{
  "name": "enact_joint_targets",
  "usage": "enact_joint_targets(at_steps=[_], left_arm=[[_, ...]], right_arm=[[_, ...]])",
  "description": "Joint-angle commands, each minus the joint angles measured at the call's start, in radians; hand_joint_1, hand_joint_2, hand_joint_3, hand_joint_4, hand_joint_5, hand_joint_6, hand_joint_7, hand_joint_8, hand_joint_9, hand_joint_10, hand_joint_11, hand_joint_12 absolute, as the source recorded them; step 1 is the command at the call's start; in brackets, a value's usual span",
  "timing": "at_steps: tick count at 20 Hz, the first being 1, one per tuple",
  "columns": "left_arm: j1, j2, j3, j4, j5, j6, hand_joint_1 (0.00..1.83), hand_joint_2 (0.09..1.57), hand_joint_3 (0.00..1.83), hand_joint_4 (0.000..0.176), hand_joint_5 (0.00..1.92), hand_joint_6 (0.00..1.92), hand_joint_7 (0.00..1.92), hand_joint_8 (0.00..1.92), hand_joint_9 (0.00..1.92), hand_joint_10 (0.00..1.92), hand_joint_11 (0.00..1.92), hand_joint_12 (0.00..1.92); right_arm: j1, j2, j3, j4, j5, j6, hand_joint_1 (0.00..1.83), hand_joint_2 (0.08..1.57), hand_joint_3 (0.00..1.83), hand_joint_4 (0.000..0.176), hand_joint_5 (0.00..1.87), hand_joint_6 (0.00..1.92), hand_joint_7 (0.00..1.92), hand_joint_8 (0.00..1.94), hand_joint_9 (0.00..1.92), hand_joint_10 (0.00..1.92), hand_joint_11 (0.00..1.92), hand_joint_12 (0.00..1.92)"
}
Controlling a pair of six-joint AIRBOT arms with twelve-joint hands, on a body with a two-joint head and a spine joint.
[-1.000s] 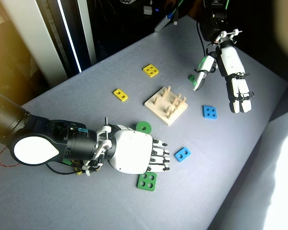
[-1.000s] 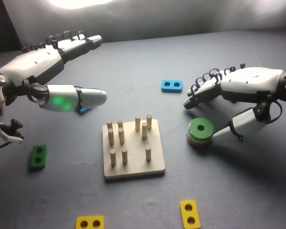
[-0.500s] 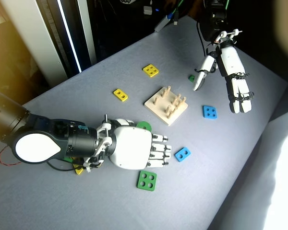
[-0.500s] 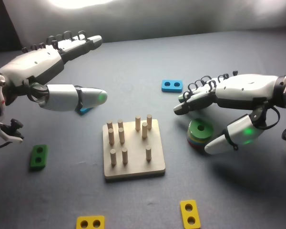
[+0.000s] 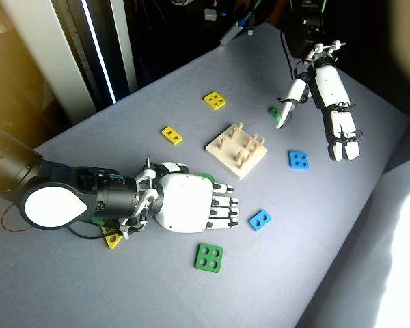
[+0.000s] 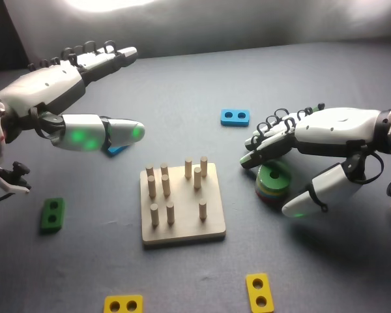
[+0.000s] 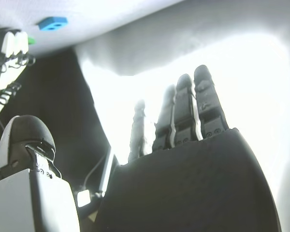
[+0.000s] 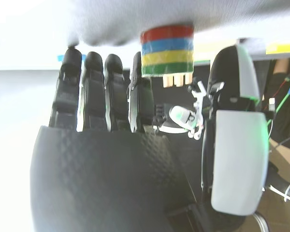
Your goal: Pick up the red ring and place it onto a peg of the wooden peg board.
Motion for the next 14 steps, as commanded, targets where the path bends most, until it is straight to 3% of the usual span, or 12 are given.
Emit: enact_joint_targets(at_steps=[1,3,5,8,9,11,14], left_arm=[[-0.010,0.006,0.002,-0.002,-0.123,-0.006,0.44,1.03,0.00,0.174,0.09,0.00,0.00,0.00,0.00,0.00,0.00,0.00],[-0.010,0.006,0.002,-0.003,-0.123,-0.006,0.43,1.03,0.00,0.162,0.08,0.00,0.00,0.00,0.00,0.00,0.00,0.00],[-0.011,0.006,0.002,-0.003,-0.124,-0.006,0.44,1.03,0.00,0.175,0.09,0.00,0.00,0.00,0.00,0.00,0.00,0.00],[-0.012,0.005,0.001,-0.003,-0.124,-0.006,0.44,1.03,0.00,0.176,0.09,0.00,0.00,0.00,0.00,0.00,0.00,0.00],[-0.013,0.005,0.001,-0.003,-0.124,-0.006,0.46,1.03,0.00,0.176,0.10,0.00,0.00,0.00,0.00,0.00,0.00,0.00],[-0.013,0.005,0.001,-0.003,-0.124,-0.006,0.45,1.03,0.00,0.176,0.10,0.00,0.00,0.00,0.00,0.00,0.00,0.00],[-0.015,0.004,0.001,-0.003,-0.124,-0.006,0.44,1.03,0.00,0.176,0.09,0.00,0.00,0.00,0.00,0.00,0.00,0.00]], right_arm=[[0.004,-0.002,-0.004,0.030,0.072,0.010,0.85,1.01,0.00,0.024,0.49,0.04,0.26,0.01,0.13,0.00,0.00,0.27],[0.004,-0.002,-0.005,0.029,0.073,0.010,0.85,1.01,0.00,0.027,0.50,0.04,0.27,0.00,0.13,0.00,0.00,0.32],[0.004,-0.002,-0.005,0.029,0.073,0.010,0.86,1.02,0.00,0.017,0.52,0.05,0.28,0.01,0.13,0.00,0.00,0.31],[0.005,-0.002,-0.005,0.029,0.073,0.010,0.87,1.04,0.01,0.005,0.56,0.07,0.32,0.02,0.15,0.01,0.00,0.31],[0.005,-0.003,-0.005,0.029,0.073,0.010,0.88,1.04,0.01,0.009,0.57,0.07,0.33,0.02,0.15,0.01,0.00,0.31],[0.008,-0.006,-0.005,0.029,0.073,0.010,0.89,1.06,0.00,0.003,0.60,0.08,0.34,0.01,0.18,0.02,0.00,0.45],[0.013,-0.008,-0.004,0.028,0.074,0.010,0.89,1.07,0.01,0.000,0.61,0.08,0.33,0.00,0.17,0.01,0.00,0.47]])
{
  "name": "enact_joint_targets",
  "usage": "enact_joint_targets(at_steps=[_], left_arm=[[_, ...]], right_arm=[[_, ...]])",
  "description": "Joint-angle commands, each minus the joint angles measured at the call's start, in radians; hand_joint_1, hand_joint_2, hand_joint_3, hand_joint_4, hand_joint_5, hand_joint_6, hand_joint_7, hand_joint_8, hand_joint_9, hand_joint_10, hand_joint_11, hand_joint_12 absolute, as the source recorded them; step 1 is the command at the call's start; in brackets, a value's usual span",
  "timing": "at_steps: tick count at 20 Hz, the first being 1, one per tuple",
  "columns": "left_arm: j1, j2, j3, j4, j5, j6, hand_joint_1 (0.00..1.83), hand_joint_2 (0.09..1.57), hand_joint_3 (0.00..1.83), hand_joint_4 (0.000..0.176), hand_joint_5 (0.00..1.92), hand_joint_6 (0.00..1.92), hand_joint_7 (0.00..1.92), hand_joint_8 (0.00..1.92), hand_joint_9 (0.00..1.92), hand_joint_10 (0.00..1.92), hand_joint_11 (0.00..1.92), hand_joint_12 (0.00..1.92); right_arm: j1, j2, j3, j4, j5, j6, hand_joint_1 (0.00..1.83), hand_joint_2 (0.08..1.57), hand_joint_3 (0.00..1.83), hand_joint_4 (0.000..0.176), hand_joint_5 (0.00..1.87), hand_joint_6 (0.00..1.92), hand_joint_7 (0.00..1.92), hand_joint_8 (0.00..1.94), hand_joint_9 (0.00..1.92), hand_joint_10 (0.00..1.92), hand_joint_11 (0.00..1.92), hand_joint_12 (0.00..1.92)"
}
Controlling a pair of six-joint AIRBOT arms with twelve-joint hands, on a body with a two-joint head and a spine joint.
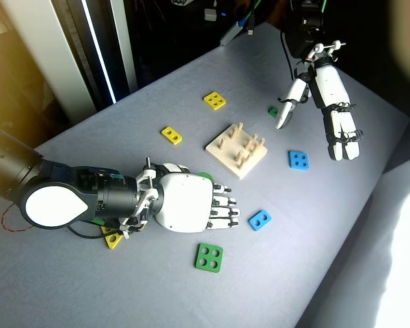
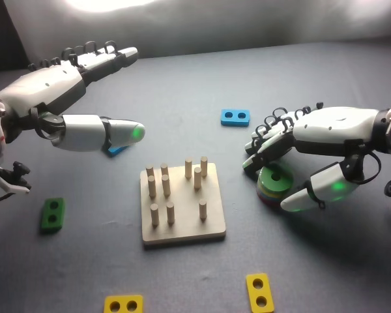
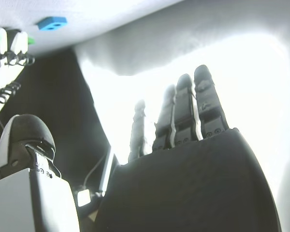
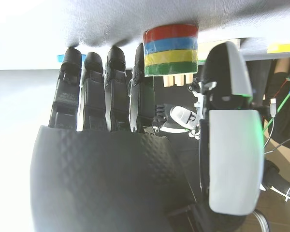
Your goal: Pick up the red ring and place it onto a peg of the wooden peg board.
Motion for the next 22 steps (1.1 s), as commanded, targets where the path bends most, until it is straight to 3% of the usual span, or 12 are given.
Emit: enact_joint_targets(at_steps=[1,4,6,7,8,10,12,13,14,15,16,22], left_arm=[[-0.015,0.004,0.001,-0.003,-0.124,-0.006,0.44,1.03,0.00,0.176,0.09,0.00,0.00,0.00,0.00,0.00,0.00,0.00],[-0.015,0.004,0.001,-0.003,-0.124,-0.005,0.45,1.04,0.00,0.176,0.09,0.00,0.00,0.00,0.00,0.00,0.00,0.00],[-0.015,0.004,0.001,-0.003,-0.124,-0.005,0.44,1.03,0.00,0.176,0.09,0.00,0.00,0.00,0.00,0.00,0.00,0.00],[-0.015,0.004,0.001,-0.003,-0.124,-0.005,0.45,1.03,0.00,0.176,0.09,0.00,0.00,0.00,0.00,0.00,0.00,0.00],[-0.015,0.004,0.001,-0.003,-0.124,-0.005,0.45,1.04,0.00,0.176,0.09,0.00,0.00,0.00,0.00,0.00,0.00,0.00],[-0.015,0.004,0.001,-0.003,-0.124,-0.005,0.45,1.04,0.00,0.176,0.09,0.00,0.00,0.00,0.00,0.00,0.00,0.00],[-0.015,0.004,0.001,-0.003,-0.124,-0.005,0.45,1.03,0.00,0.176,0.09,0.00,0.00,0.00,0.00,0.00,0.00,0.00],[-0.015,0.004,0.001,-0.003,-0.124,-0.005,0.45,1.03,0.00,0.176,0.09,0.00,0.00,0.00,0.00,0.00,0.00,0.00],[-0.015,0.004,0.001,-0.003,-0.124,-0.005,0.45,1.03,0.00,0.176,0.09,0.00,0.00,0.00,0.00,0.00,0.00,0.00],[-0.015,0.004,0.001,-0.003,-0.124,-0.005,0.44,1.03,0.00,0.176,0.09,0.00,0.00,0.00,0.00,0.00,0.00,0.00],[-0.015,0.004,0.001,-0.003,-0.124,-0.005,0.45,1.03,0.00,0.176,0.10,0.00,0.00,0.00,0.00,0.00,0.00,0.00],[-0.013,0.005,0.002,-0.005,-0.124,-0.005,0.46,1.03,0.00,0.176,0.10,0.00,0.00,0.00,0.00,0.00,0.00,0.00]], right_arm=[[0.011,-0.006,-0.003,0.027,0.071,0.007,0.89,1.07,0.01,0.000,0.61,0.08,0.33,0.00,0.17,0.01,0.00,0.47],[0.011,-0.006,-0.002,0.027,0.072,0.007,0.92,1.13,0.01,0.000,0.72,0.13,0.37,0.01,0.20,0.01,0.00,0.64],[0.011,-0.006,-0.002,0.027,0.073,0.007,0.93,1.16,0.00,0.000,0.73,0.18,0.39,0.00,0.20,0.00,0.00,0.58],[0.012,-0.006,-0.002,0.027,0.074,0.007,0.96,1.22,0.01,0.026,0.73,1.13,0.39,0.00,0.21,0.00,0.00,0.68],[0.012,-0.006,-0.002,0.027,0.074,0.007,0.94,1.26,0.00,0.058,0.69,1.37,0.40,0.00,0.22,0.01,0.00,0.66],[0.012,-0.006,-0.002,0.027,0.075,0.007,0.93,1.27,0.00,0.066,0.68,1.43,0.42,0.01,0.24,0.01,0.00,0.65],[0.012,-0.005,-0.002,0.027,0.075,0.007,0.95,1.27,0.00,0.030,0.68,1.43,0.45,0.01,0.25,0.01,0.00,0.68],[0.013,-0.005,-0.002,0.027,0.076,0.007,0.95,1.27,0.00,0.030,0.68,1.43,0.45,0.01,0.25,0.01,0.00,0.68],[0.013,-0.005,-0.002,0.027,0.076,0.007,0.94,1.27,0.00,0.043,0.68,1.43,0.46,0.01,0.26,0.02,0.00,0.80],[0.013,-0.005,-0.002,0.027,0.076,0.007,0.94,1.28,0.00,0.036,0.68,1.44,0.46,0.01,0.28,0.02,0.00,0.95],[0.013,-0.005,-0.002,0.027,0.076,0.007,0.96,1.28,0.00,0.001,0.68,1.44,0.46,0.01,0.28,0.02,0.00,0.96],[0.017,-0.004,0.005,0.027,0.092,0.021,0.99,1.27,0.00,0.000,0.69,1.43,0.48,0.00,0.29,0.02,0.00,0.83]])
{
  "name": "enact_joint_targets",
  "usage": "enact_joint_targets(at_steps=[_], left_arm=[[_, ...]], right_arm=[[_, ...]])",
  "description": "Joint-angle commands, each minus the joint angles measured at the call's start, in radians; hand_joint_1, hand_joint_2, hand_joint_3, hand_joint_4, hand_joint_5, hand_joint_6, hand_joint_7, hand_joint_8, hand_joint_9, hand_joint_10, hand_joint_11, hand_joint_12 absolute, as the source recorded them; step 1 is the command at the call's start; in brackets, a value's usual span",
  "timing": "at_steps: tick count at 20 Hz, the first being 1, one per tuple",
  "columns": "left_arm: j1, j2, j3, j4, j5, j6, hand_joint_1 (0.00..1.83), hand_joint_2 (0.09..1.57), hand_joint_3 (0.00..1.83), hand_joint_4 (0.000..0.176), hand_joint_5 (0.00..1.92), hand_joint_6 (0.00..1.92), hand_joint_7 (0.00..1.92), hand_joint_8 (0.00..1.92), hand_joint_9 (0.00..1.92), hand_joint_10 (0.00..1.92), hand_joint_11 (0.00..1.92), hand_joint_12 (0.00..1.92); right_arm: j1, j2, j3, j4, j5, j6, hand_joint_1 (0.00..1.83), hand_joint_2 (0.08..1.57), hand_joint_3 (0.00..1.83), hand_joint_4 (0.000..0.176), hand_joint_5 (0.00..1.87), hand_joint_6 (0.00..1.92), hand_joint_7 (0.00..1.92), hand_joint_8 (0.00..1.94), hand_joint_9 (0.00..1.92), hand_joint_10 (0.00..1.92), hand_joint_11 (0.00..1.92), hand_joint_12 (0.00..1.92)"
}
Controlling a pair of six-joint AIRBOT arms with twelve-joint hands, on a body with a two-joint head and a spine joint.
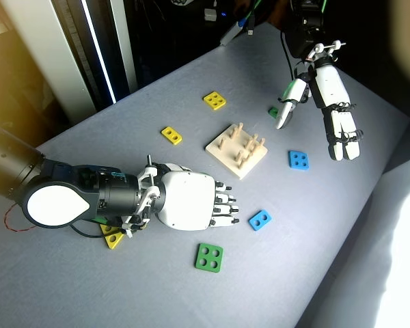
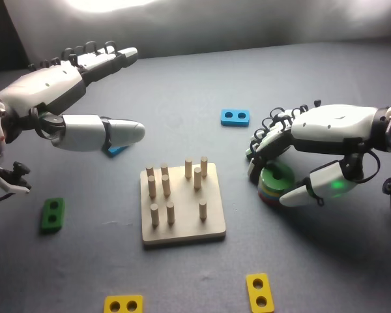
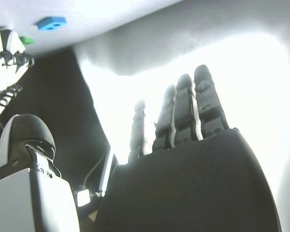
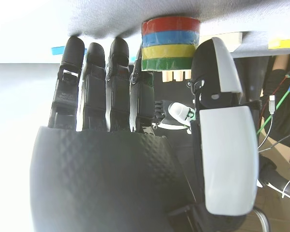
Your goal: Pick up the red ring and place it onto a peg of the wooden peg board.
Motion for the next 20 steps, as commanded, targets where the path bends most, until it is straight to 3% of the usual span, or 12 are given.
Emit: enact_joint_targets(at_steps=[1,5,8,12,18,20], left_arm=[[-0.012,0.005,0.002,-0.005,-0.124,-0.006,0.45,1.03,0.00,0.176,0.10,0.00,0.00,0.00,0.00,0.00,0.00,0.00],[-0.009,0.005,0.002,-0.008,-0.124,-0.005,0.45,1.03,0.00,0.176,0.09,0.00,0.00,0.00,0.00,0.00,0.00,0.00],[-0.005,0.008,0.002,-0.012,-0.127,-0.004,0.45,1.04,0.00,0.176,0.09,0.00,0.00,0.00,0.00,0.00,0.00,0.00],[-0.003,0.010,0.003,-0.016,-0.129,-0.003,0.46,1.05,0.01,0.176,0.08,0.00,0.00,0.00,0.00,0.00,0.00,0.00],[-0.002,0.010,0.008,-0.023,-0.128,0.000,0.47,1.04,0.00,0.176,0.09,0.00,0.00,0.00,0.00,0.00,0.00,0.00],[-0.002,0.010,0.010,-0.026,-0.127,0.001,0.47,1.04,0.00,0.176,0.09,0.00,0.00,0.00,0.00,0.00,0.00,0.00]], right_arm=[[0.013,-0.001,0.003,0.027,0.079,0.012,0.99,1.28,0.00,0.000,0.69,1.43,0.48,0.00,0.31,0.02,0.00,0.92],[0.024,0.010,0.003,0.027,0.102,0.022,1.03,1.25,0.00,0.000,0.73,1.38,0.53,0.02,0.32,0.02,0.00,0.97],[0.044,0.019,0.002,0.027,0.128,0.031,1.06,1.26,0.00,0.000,0.72,1.39,0.55,0.02,0.29,0.01,0.00,0.71],[0.068,0.028,-0.010,0.027,0.166,0.042,1.08,1.25,0.00,0.000,0.72,1.39,0.54,0.01,0.30,0.03,0.00,1.03],[0.098,0.032,-0.042,0.015,0.234,0.061,1.08,1.22,0.00,0.000,0.78,1.31,0.57,0.02,0.30,0.05,0.00,1.02],[0.105,0.032,-0.051,0.002,0.243,0.066,1.07,1.22,0.00,0.000,0.78,1.31,0.56,0.02,0.27,0.07,0.00,0.85]])
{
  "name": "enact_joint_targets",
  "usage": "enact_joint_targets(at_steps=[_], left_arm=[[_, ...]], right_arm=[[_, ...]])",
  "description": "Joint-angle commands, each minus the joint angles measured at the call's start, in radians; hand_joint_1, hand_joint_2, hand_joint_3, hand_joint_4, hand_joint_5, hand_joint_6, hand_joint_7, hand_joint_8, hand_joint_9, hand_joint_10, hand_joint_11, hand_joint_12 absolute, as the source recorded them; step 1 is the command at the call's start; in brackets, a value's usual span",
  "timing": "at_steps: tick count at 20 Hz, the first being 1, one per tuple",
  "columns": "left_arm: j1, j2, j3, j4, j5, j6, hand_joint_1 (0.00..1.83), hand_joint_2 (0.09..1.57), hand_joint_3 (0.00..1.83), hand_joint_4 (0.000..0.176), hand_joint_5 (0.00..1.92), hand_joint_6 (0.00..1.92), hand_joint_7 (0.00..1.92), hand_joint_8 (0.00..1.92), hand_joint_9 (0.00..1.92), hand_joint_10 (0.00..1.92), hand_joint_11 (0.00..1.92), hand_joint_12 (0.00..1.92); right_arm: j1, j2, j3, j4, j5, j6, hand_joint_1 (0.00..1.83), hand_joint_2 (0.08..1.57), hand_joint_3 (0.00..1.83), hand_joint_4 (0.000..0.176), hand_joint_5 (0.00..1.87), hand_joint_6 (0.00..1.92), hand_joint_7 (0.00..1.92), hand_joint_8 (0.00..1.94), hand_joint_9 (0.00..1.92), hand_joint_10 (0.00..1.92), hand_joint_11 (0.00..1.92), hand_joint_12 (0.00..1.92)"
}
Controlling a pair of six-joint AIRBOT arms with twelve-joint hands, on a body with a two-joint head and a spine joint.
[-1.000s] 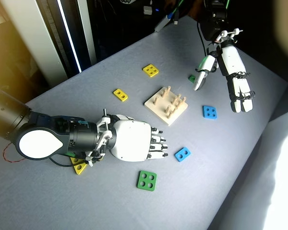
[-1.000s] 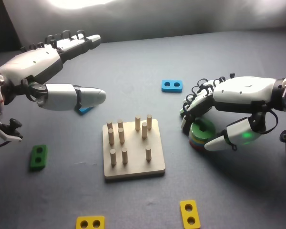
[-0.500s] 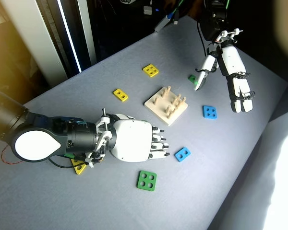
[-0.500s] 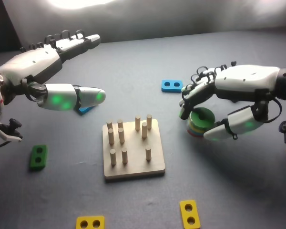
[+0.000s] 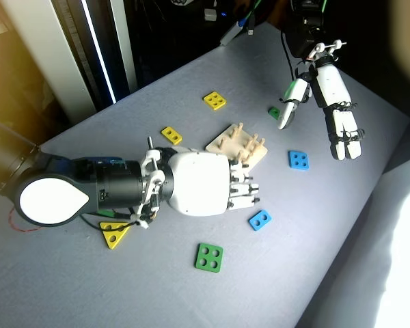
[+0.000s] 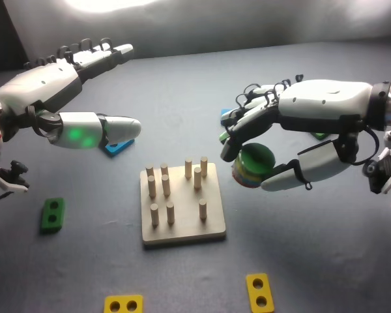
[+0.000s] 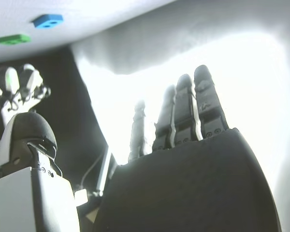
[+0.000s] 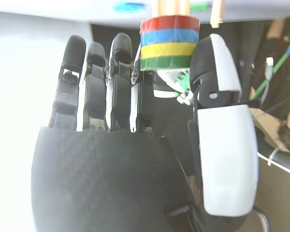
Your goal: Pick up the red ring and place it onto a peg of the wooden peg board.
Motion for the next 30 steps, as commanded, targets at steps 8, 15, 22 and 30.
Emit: enact_joint_targets(at_steps=[8,15,22,30], left_arm=[[-0.018,0.001,0.028,-0.016,-0.095,0.006,0.42,1.01,0.00,0.176,0.07,0.00,0.00,0.00,0.00,0.00,0.00,0.00],[-0.032,-0.006,0.052,-0.028,-0.062,0.020,0.40,1.03,0.00,0.164,0.05,0.00,0.00,0.00,0.00,0.00,0.00,0.00],[-0.055,-0.012,0.064,-0.026,-0.040,0.029,0.39,1.06,0.01,0.154,0.05,0.00,0.00,0.00,0.00,0.00,0.04,0.02],[-0.063,-0.013,0.070,-0.025,-0.030,0.031,0.38,1.06,0.00,0.145,0.05,0.00,0.00,0.00,0.00,0.00,0.04,0.04]], right_arm=[[0.022,-0.012,-0.008,0.039,0.108,0.016,1.10,1.22,0.00,0.000,0.77,1.31,0.54,0.00,0.14,0.36,0.00,0.83],[0.031,-0.035,-0.008,0.039,0.130,0.019,1.10,1.23,0.00,0.000,0.76,1.33,0.50,0.00,0.13,0.36,0.00,0.95],[0.032,-0.061,-0.001,0.032,0.130,0.022,1.07,1.23,0.00,0.000,0.77,1.32,0.51,0.00,0.18,0.28,0.00,1.05],[0.033,-0.091,0.005,-0.017,0.129,0.056,1.05,1.22,0.00,0.000,0.79,1.30,0.55,0.02,0.21,0.34,0.00,1.10]])
